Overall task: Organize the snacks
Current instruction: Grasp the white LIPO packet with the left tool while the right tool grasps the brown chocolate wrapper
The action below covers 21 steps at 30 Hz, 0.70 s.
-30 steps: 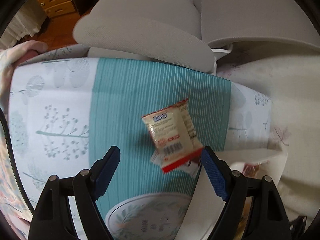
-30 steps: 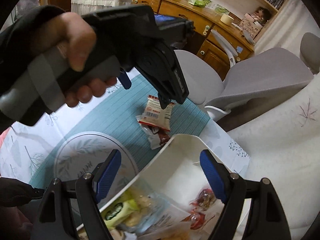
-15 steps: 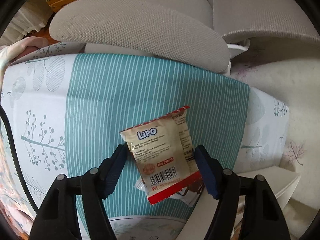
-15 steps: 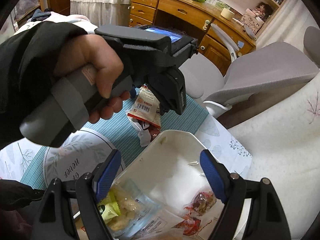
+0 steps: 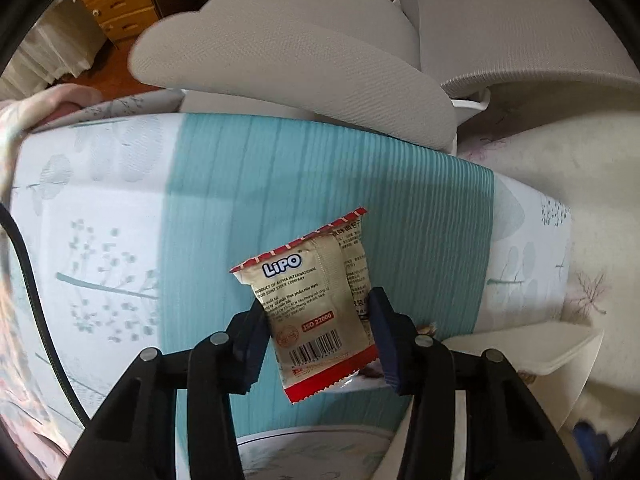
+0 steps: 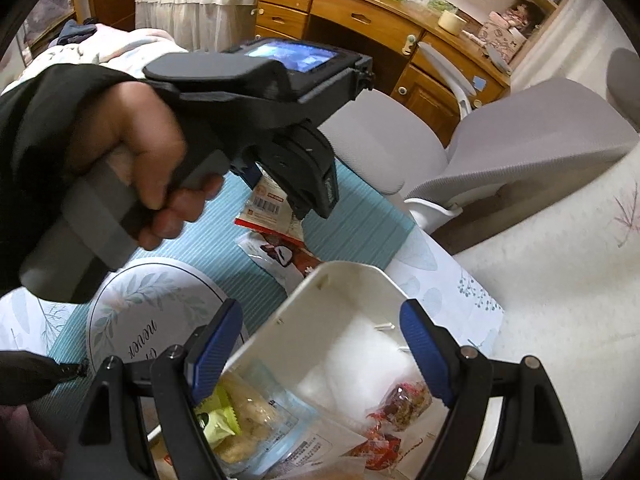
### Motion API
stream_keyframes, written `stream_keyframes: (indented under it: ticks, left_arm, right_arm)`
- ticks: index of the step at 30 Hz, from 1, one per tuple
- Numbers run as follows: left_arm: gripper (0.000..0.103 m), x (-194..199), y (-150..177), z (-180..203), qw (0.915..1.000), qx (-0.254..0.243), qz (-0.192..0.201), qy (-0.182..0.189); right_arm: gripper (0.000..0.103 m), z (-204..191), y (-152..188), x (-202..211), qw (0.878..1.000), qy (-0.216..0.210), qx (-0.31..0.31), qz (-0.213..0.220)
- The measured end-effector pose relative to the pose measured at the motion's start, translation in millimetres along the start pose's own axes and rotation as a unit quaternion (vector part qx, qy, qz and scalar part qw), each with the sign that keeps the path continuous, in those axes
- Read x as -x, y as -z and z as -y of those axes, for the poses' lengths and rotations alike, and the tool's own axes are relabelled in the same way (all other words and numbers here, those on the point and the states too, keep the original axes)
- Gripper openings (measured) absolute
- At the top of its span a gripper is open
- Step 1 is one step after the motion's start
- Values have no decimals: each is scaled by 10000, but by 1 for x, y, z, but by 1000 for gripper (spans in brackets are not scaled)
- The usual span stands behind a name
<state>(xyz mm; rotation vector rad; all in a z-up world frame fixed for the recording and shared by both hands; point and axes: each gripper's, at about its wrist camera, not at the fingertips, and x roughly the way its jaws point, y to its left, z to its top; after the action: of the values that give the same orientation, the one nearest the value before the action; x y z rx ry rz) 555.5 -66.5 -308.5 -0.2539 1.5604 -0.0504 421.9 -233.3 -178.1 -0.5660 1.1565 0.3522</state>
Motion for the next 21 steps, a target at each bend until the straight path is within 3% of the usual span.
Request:
stream_keyframes:
  ticks: [13, 17, 21]
  left_arm:
    - [46, 48, 44, -79, 9991, 347, 228, 50]
    - [46, 58, 61, -100, 9990, 373, 255, -5]
    - [46, 63, 75, -114, 9993, 308, 199, -62]
  right_arm:
    - [82, -9, -42, -25, 9961, -67, 882, -21]
    - [82, -11, -55, -43, 9924, -432, 1118, -292]
    - [82, -20, -59, -65, 9874, -481, 1340, -686]
